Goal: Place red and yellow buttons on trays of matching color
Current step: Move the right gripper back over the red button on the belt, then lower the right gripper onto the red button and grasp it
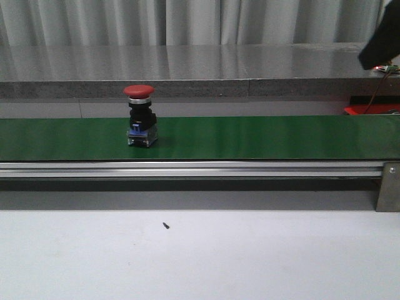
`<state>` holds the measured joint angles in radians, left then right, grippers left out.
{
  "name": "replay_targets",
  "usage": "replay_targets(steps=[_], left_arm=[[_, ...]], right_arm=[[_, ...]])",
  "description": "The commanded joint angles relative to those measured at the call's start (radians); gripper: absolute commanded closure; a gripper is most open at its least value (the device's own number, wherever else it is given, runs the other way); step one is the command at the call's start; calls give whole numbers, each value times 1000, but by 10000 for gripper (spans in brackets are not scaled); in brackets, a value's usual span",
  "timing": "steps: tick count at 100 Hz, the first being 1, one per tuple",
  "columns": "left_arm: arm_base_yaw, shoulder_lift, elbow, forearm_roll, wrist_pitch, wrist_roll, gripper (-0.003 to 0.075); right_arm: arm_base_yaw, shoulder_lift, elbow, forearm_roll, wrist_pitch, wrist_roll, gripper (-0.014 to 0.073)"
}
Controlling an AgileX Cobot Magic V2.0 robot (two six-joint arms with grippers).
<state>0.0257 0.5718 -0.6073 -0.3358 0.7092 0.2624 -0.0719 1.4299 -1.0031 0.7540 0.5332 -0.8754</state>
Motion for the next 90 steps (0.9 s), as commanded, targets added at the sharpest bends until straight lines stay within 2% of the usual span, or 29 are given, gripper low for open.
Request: replay_targets(steps=[1, 33, 90], left_arm=[[-9, 2, -26, -18, -70, 1, 740], [-9, 2, -26, -18, -70, 1, 740], [-9, 2, -26, -18, -70, 1, 740]], right_arm=[[59, -34, -54, 11, -12, -14, 13], [242, -3, -122, -1, 1, -16, 13], [373, 256, -356, -2, 159, -19, 13]])
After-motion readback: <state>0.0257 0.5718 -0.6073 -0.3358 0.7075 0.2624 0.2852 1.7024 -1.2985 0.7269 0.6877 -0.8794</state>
